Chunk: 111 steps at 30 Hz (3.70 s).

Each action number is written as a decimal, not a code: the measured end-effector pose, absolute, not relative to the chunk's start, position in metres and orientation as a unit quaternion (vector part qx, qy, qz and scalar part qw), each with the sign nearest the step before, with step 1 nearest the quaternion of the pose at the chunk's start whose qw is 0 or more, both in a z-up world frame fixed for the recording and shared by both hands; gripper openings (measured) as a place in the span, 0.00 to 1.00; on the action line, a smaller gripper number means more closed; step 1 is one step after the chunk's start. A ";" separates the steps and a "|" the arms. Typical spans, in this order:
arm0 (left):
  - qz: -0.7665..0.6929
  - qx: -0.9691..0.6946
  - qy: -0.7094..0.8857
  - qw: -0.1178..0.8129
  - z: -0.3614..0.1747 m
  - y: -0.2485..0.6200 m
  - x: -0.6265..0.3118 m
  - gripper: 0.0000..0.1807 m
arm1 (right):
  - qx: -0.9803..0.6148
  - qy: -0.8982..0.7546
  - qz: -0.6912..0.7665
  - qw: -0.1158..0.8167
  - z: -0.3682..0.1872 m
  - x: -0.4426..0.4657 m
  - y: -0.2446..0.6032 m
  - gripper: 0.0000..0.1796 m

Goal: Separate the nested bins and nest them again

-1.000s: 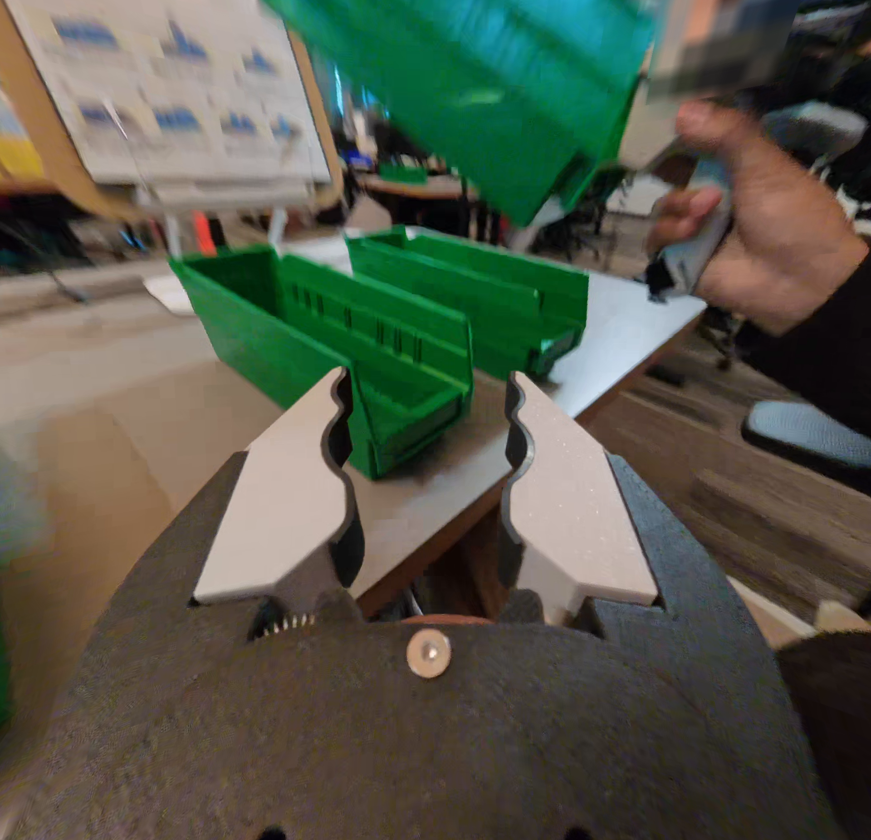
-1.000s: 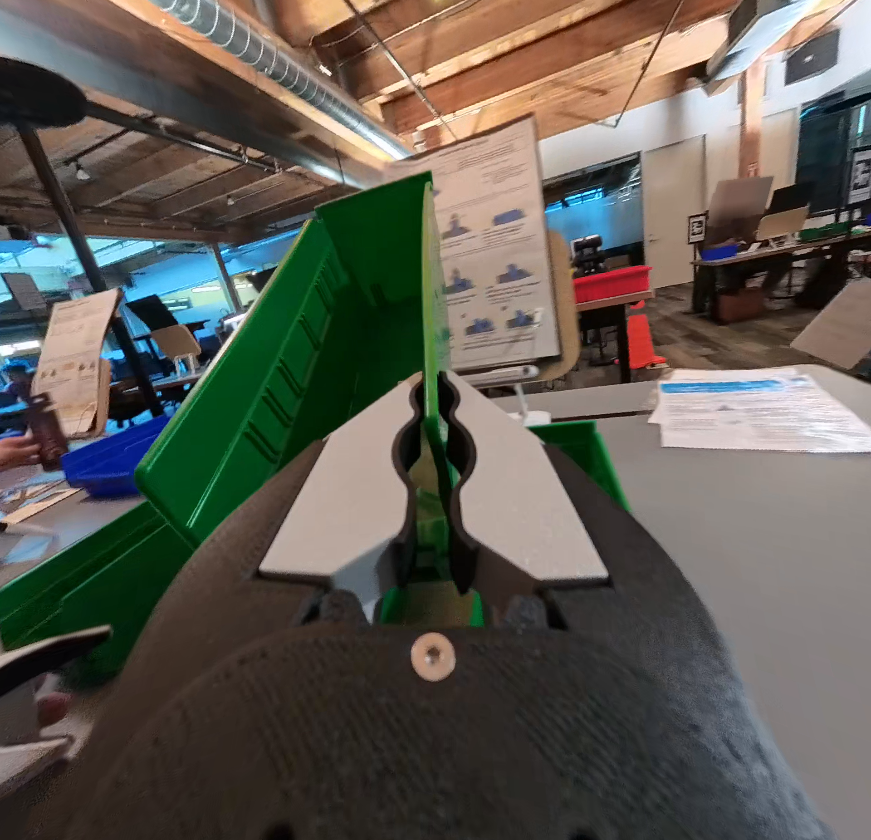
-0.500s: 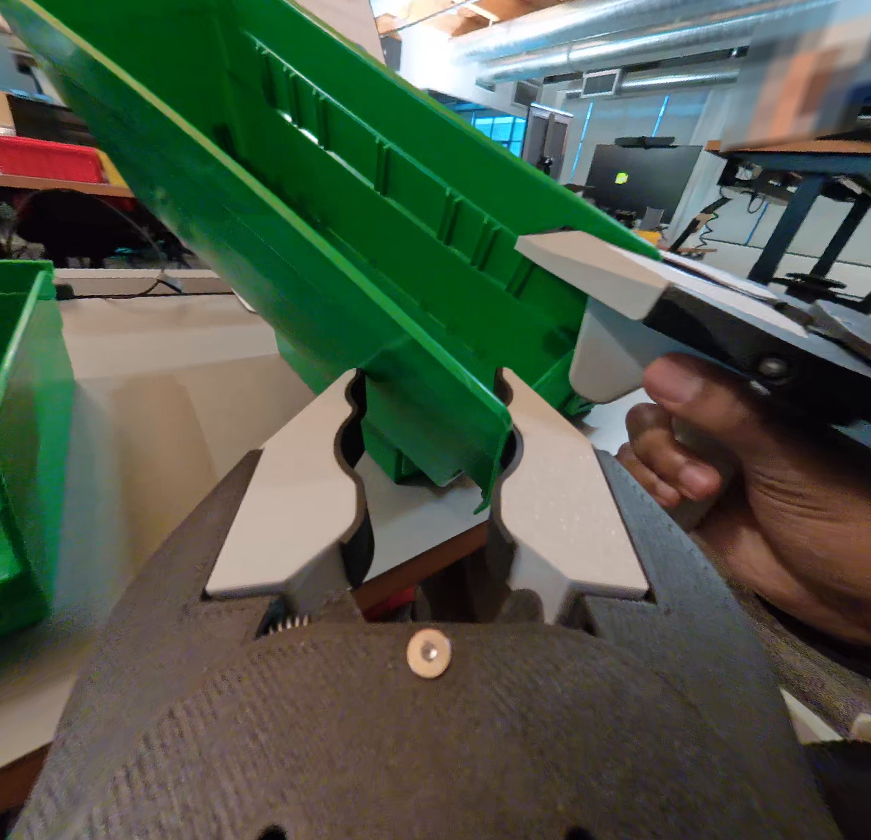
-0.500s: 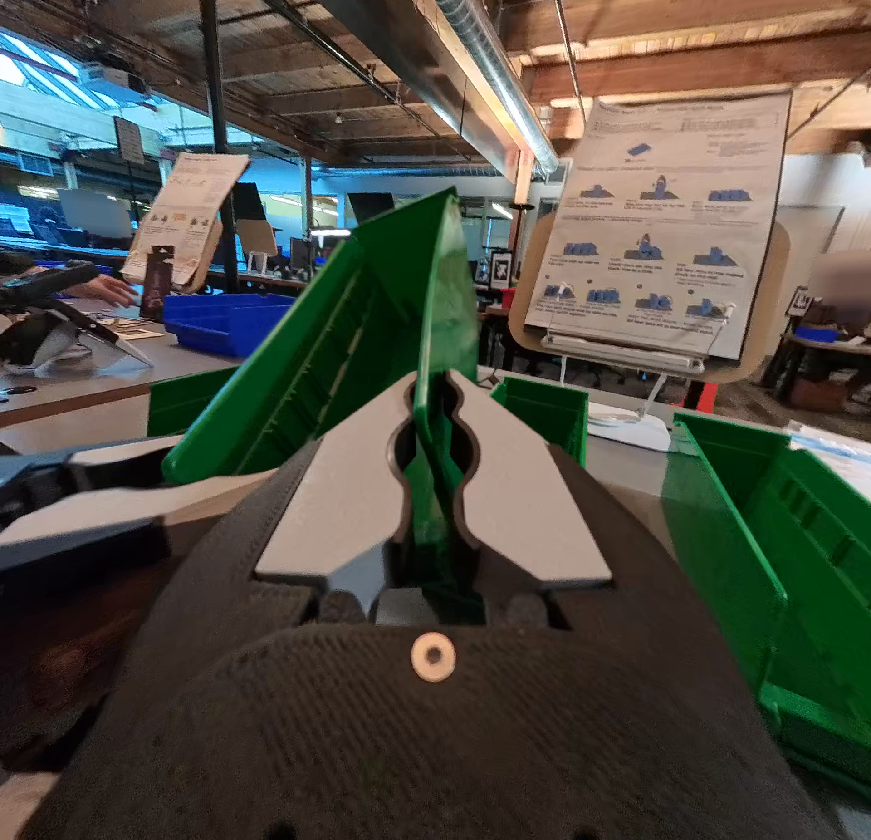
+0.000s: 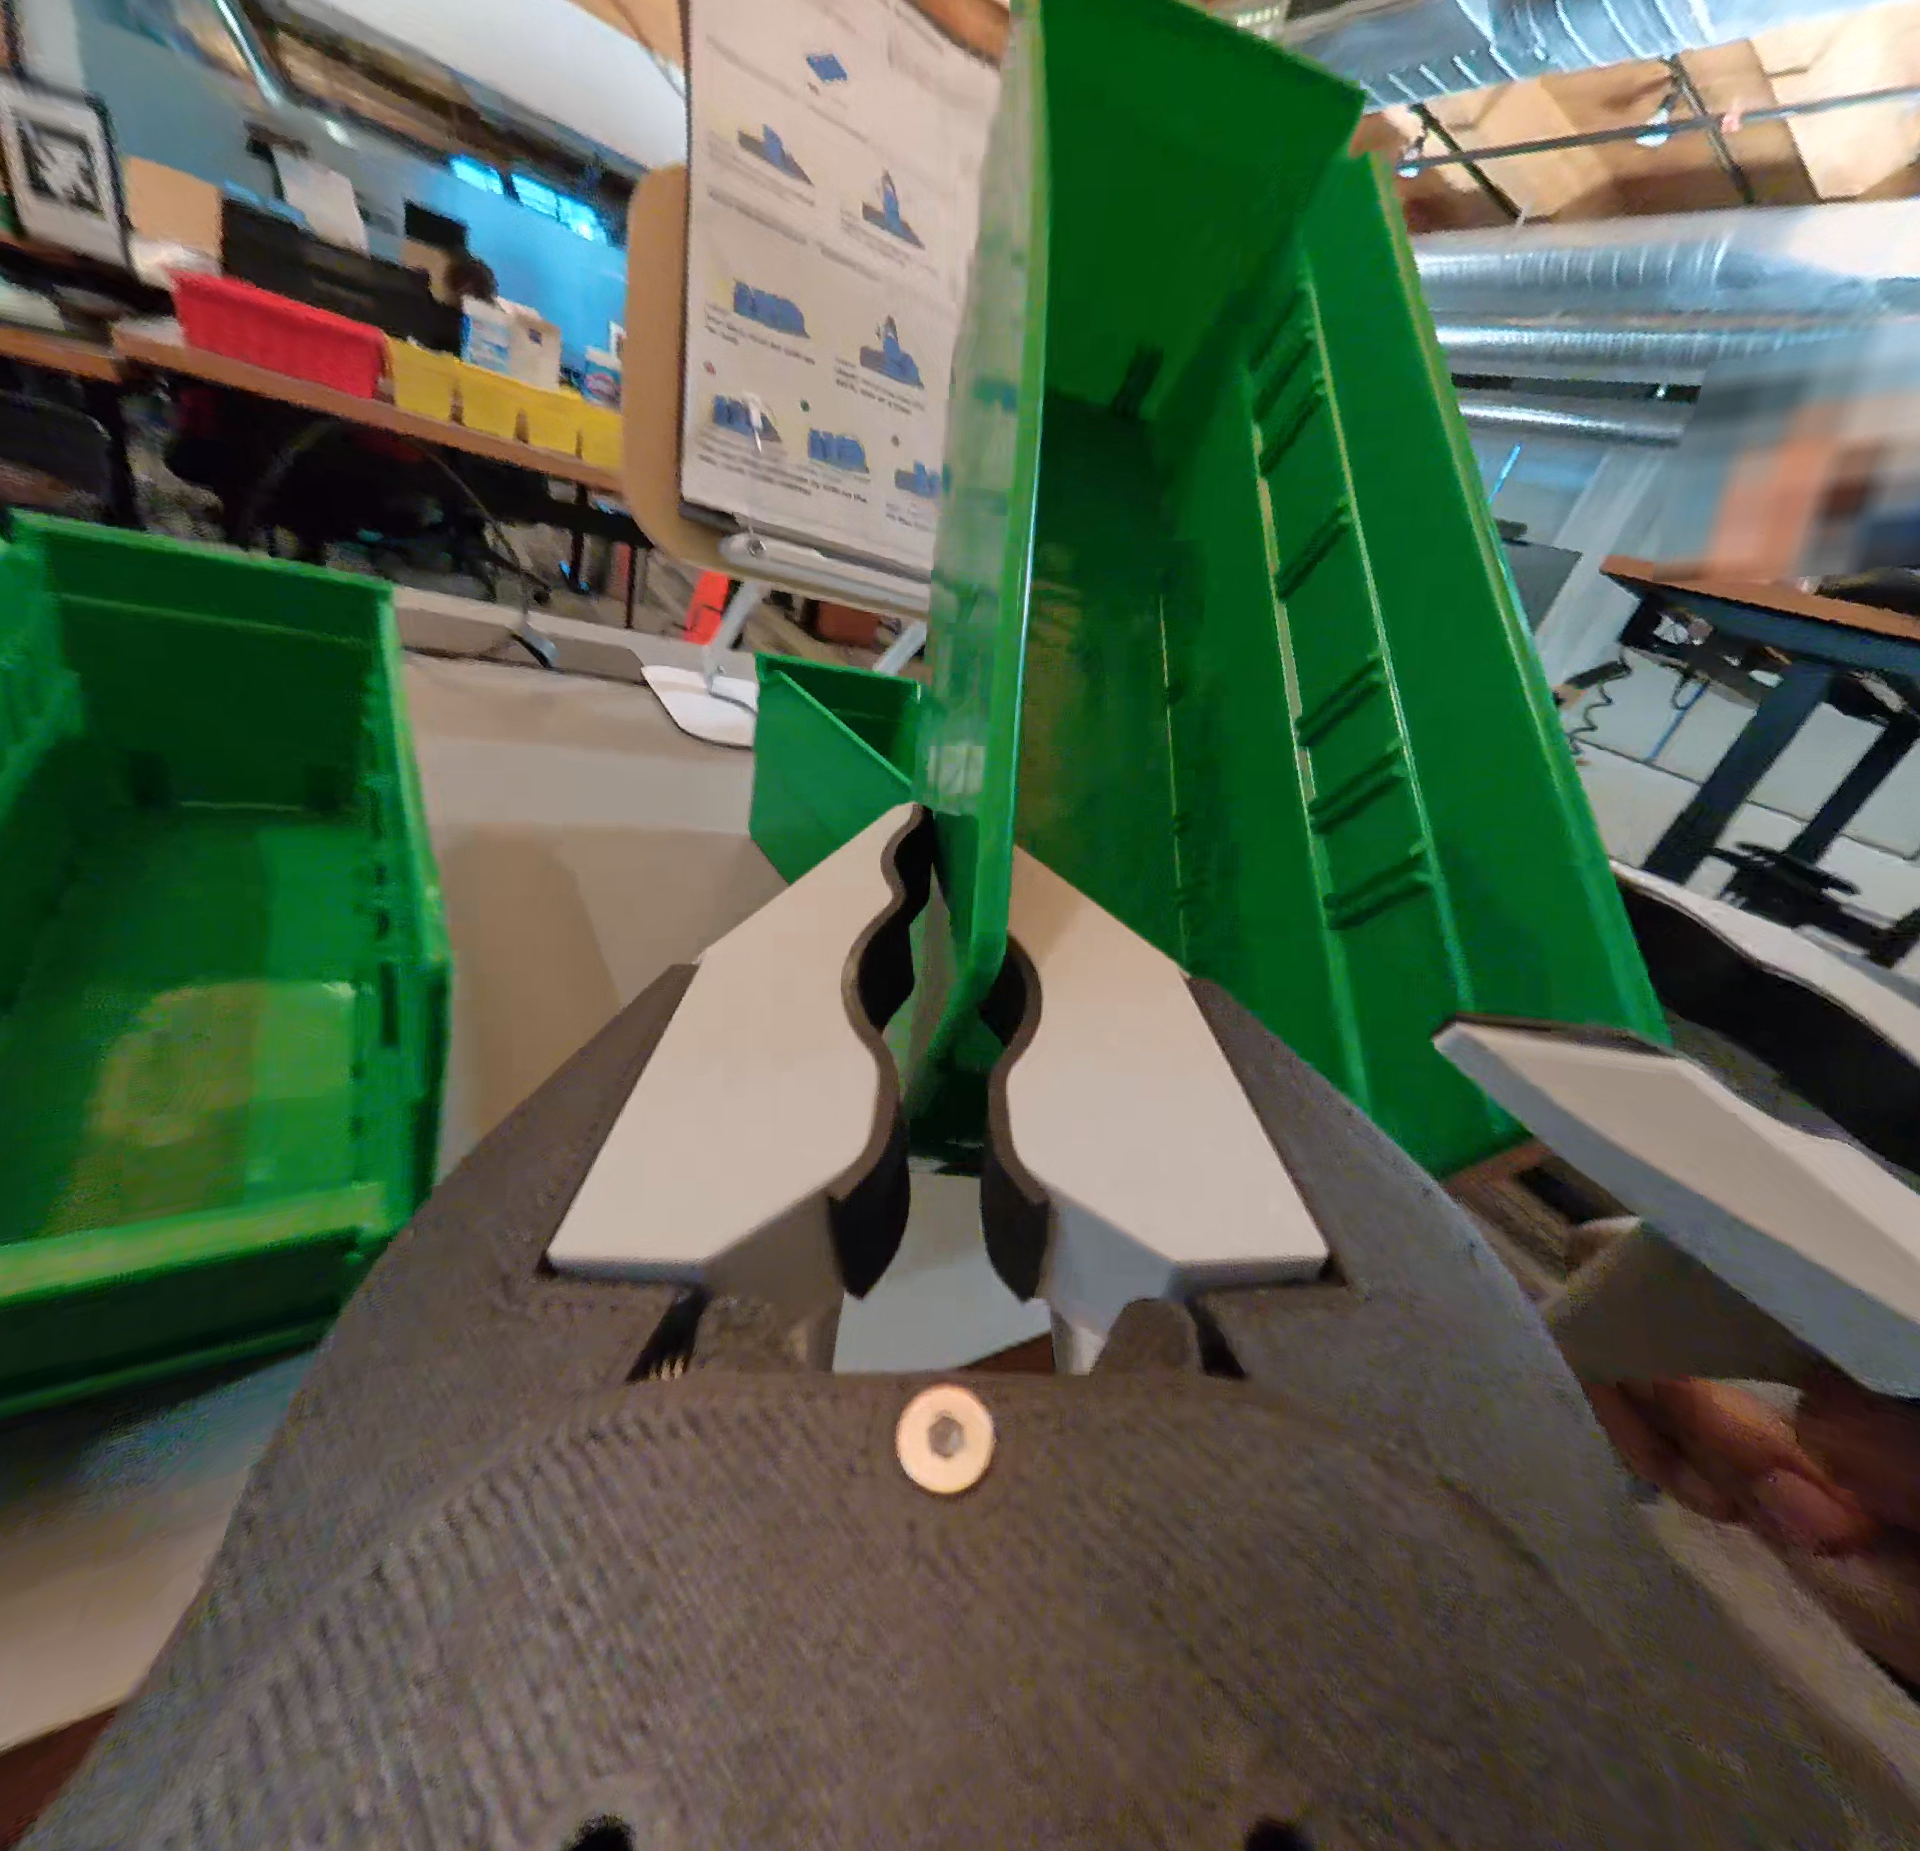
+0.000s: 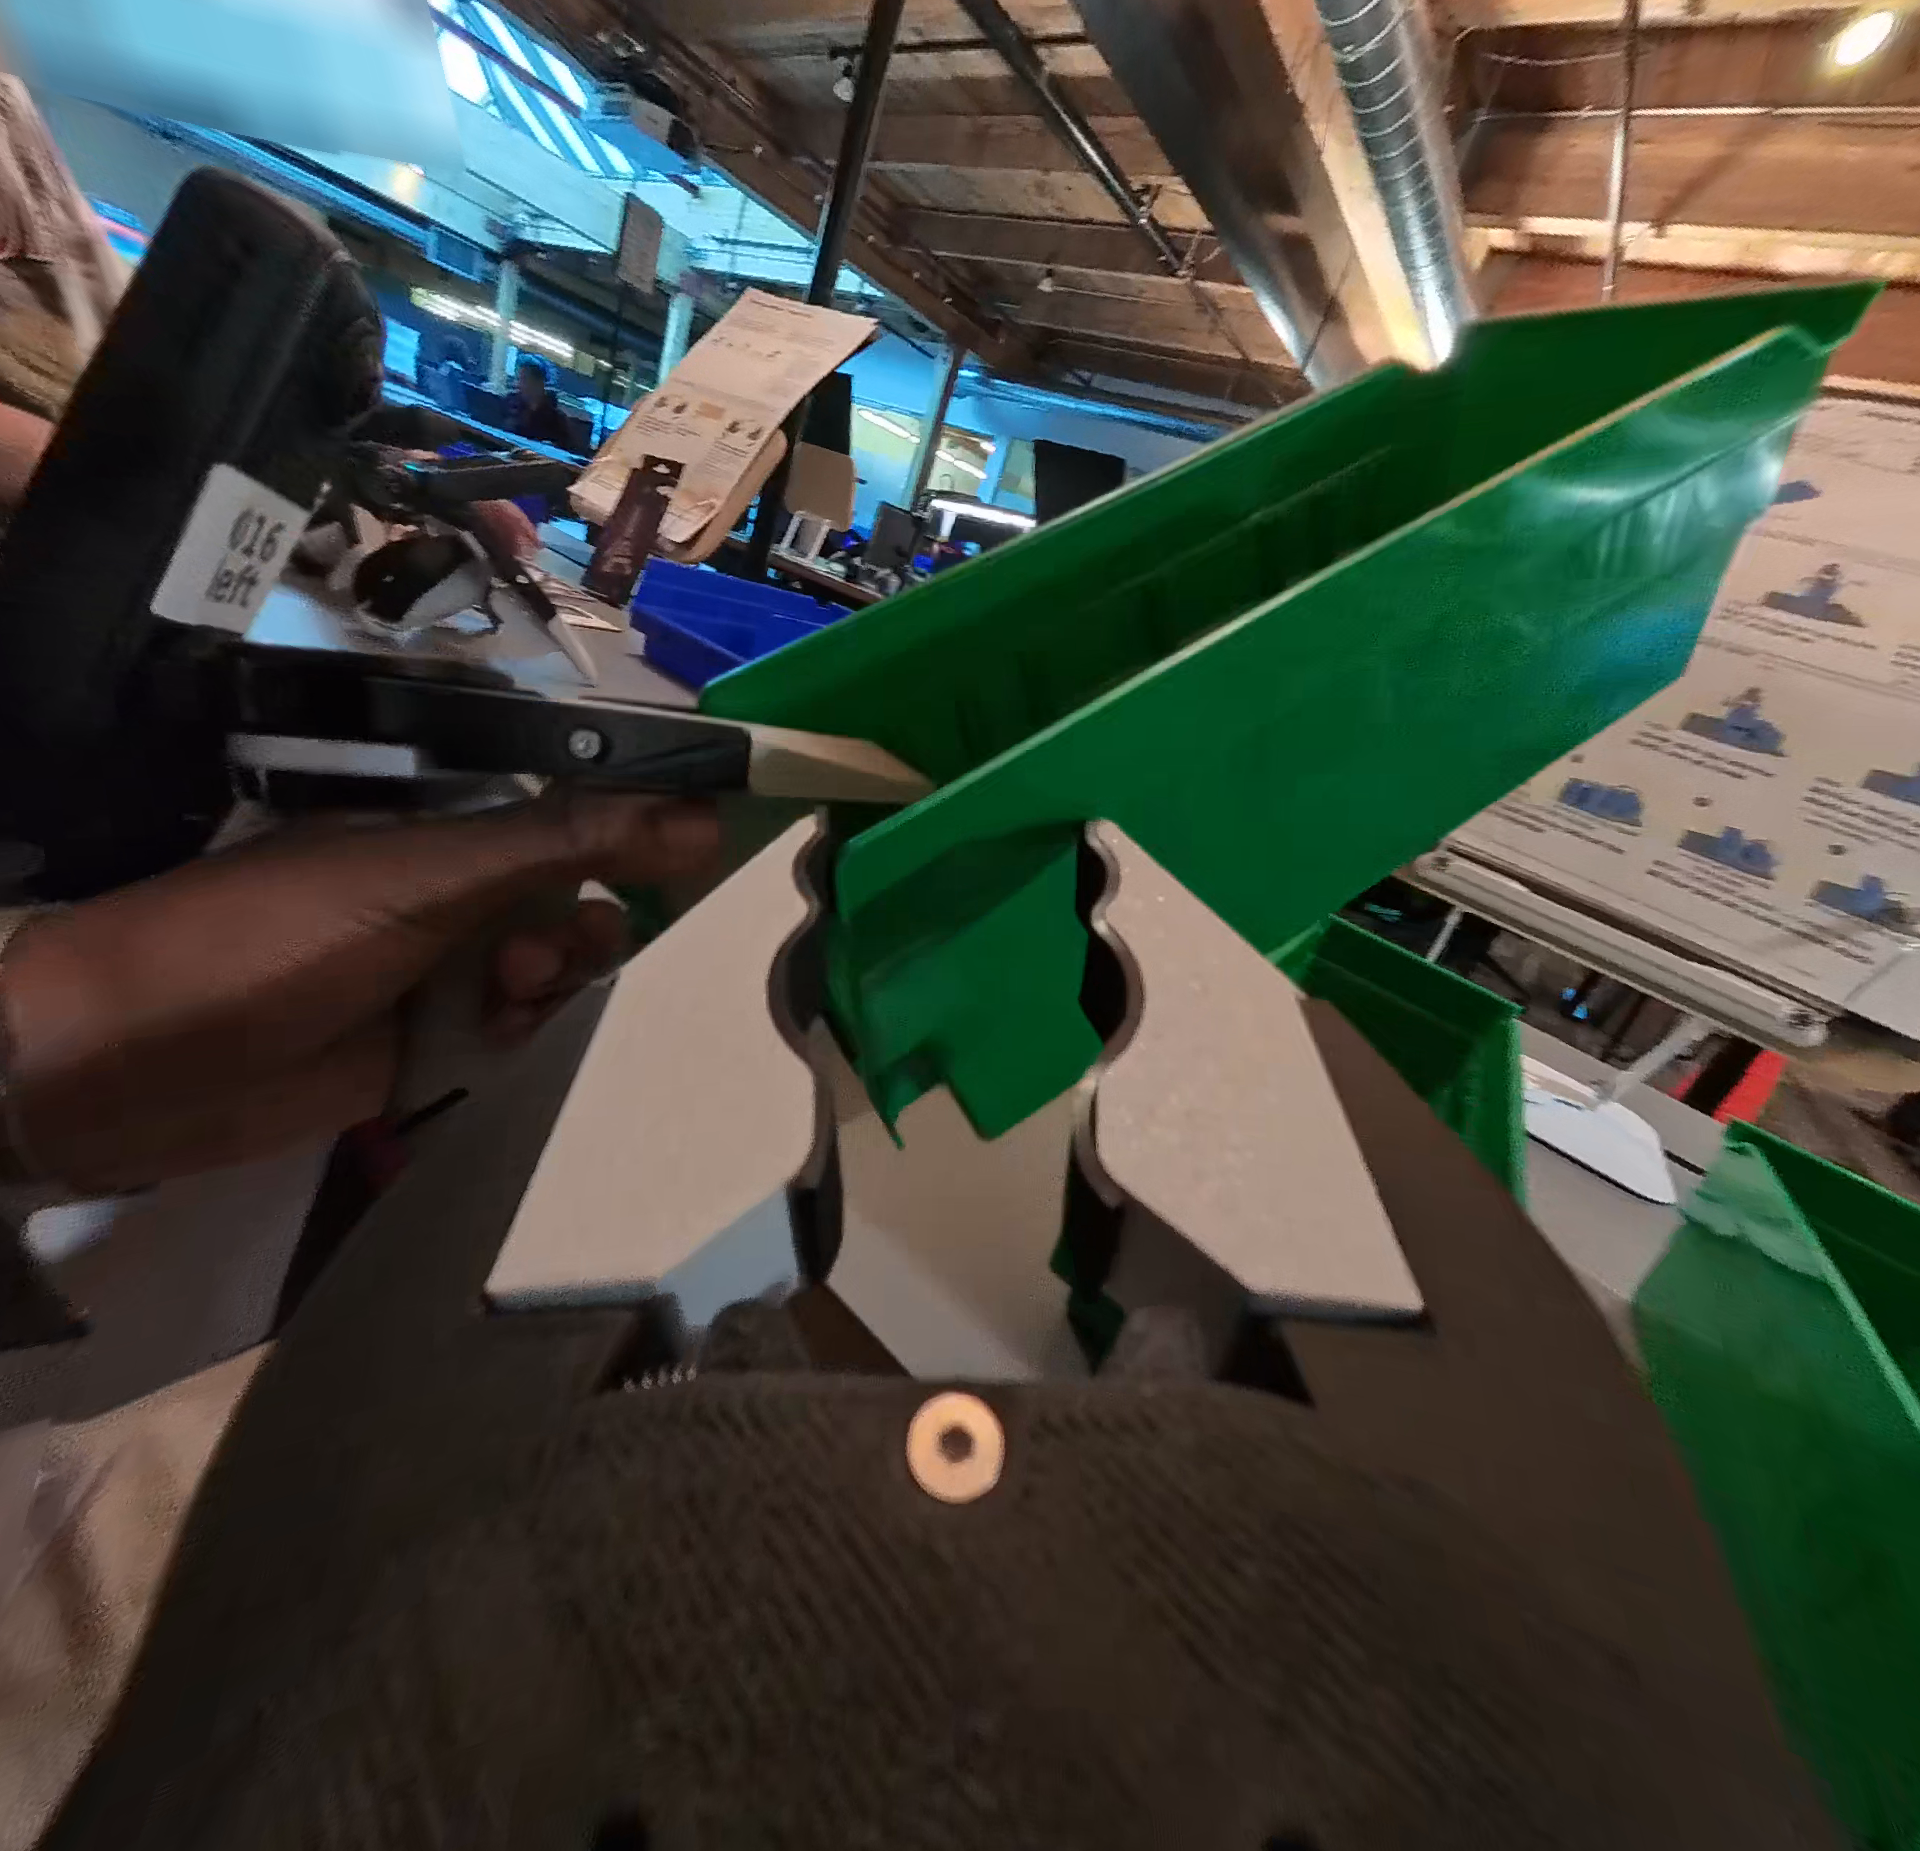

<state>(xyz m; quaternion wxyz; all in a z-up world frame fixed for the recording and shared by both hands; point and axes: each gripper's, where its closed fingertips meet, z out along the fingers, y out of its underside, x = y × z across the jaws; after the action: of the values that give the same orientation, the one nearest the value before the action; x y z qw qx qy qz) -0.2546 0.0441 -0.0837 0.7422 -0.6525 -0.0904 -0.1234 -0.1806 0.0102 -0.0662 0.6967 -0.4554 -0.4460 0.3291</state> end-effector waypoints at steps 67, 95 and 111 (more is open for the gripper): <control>0.075 -0.705 -0.191 0.679 -0.102 0.021 -0.433 0.08 | -0.497 -0.522 0.344 0.601 -0.129 -0.200 0.013 0.13; 0.093 -0.658 -0.188 0.723 -0.108 0.031 -0.441 0.00 | -0.490 -0.534 0.338 0.601 -0.132 -0.202 0.008 0.13; 0.098 -0.684 -0.206 0.693 -0.123 0.028 -0.441 0.00 | -0.480 -0.551 0.324 0.601 -0.137 -0.203 0.004 0.13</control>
<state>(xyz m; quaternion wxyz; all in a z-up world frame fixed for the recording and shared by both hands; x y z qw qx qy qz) -0.4413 0.0278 -0.1234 0.6925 -0.6843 -0.2064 0.0977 -0.2031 0.0040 -0.1373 0.6013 -0.4795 -0.5511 0.3238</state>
